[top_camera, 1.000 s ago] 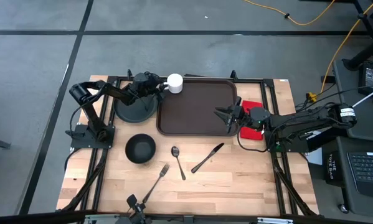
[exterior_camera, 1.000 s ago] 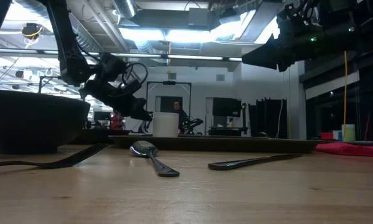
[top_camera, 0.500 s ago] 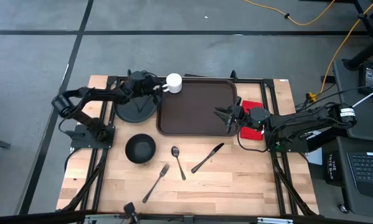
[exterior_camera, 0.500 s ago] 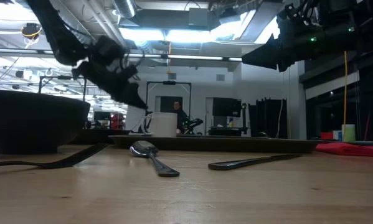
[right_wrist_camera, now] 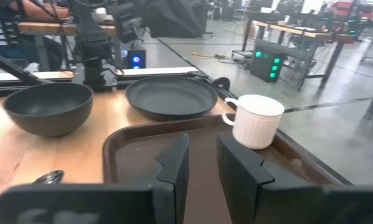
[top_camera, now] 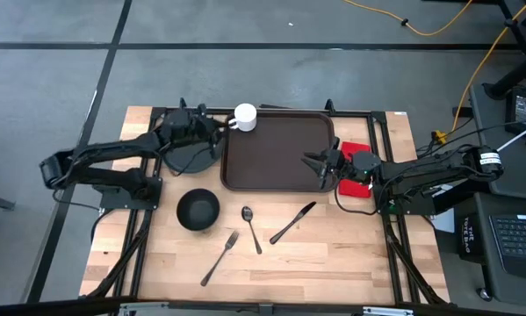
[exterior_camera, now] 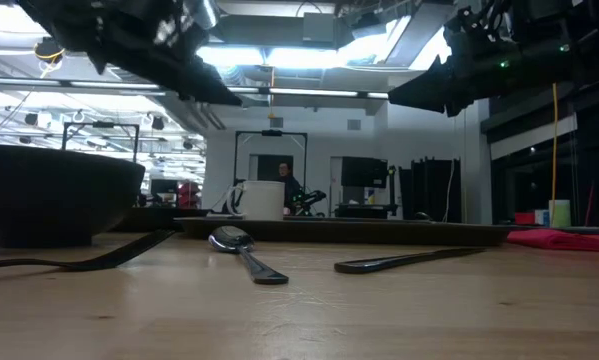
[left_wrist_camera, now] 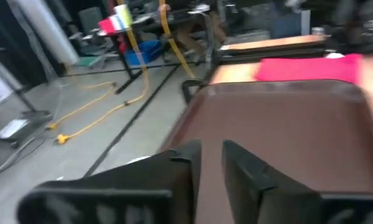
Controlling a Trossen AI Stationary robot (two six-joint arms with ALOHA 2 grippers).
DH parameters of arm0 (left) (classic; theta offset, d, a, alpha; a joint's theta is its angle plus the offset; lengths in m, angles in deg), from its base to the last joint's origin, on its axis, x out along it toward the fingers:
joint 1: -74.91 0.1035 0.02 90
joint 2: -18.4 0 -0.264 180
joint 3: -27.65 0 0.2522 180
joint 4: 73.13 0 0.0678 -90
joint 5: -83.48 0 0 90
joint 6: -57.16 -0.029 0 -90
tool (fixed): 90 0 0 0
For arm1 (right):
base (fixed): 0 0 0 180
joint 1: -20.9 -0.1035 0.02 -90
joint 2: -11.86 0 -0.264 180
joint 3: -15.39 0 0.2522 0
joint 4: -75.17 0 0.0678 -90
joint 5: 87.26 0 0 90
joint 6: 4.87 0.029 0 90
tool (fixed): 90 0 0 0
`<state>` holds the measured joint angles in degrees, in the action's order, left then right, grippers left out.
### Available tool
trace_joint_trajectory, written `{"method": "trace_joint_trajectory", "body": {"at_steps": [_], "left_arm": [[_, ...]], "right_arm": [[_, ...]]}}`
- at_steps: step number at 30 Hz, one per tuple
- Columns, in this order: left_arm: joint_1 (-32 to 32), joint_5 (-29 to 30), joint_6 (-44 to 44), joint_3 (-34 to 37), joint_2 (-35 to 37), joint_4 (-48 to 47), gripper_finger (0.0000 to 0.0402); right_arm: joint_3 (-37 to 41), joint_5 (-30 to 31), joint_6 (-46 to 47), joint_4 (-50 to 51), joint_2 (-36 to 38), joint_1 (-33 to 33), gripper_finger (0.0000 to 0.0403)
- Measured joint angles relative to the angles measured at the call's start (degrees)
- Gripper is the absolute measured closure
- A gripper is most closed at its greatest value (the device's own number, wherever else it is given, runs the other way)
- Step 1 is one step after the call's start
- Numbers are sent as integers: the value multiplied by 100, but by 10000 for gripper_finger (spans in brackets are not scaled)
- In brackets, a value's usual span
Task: Set up tray
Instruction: Put the black plate on the brown tray below the white mug
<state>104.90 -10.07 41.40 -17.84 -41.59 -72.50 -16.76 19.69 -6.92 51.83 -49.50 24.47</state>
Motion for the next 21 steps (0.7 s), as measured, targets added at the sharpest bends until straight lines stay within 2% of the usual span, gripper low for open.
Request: {"method": "trace_joint_trajectory", "body": {"at_steps": [4,8,13,16,21], "left_arm": [[-470,132,-8,195,452,-142,395],[-878,598,121,429,806,-230,398],[-1265,761,503,595,1085,-675,398],[-1423,932,732,596,1155,-1031,398],[-1510,1056,908,597,1123,-1297,398]], "right_arm": [[0,-52,21,15,0,-17,331],[0,-50,8,203,0,-87,358],[0,-52,34,324,0,-92,395],[0,-52,29,326,0,-90,393],[0,-50,29,322,0,-68,365]]}}
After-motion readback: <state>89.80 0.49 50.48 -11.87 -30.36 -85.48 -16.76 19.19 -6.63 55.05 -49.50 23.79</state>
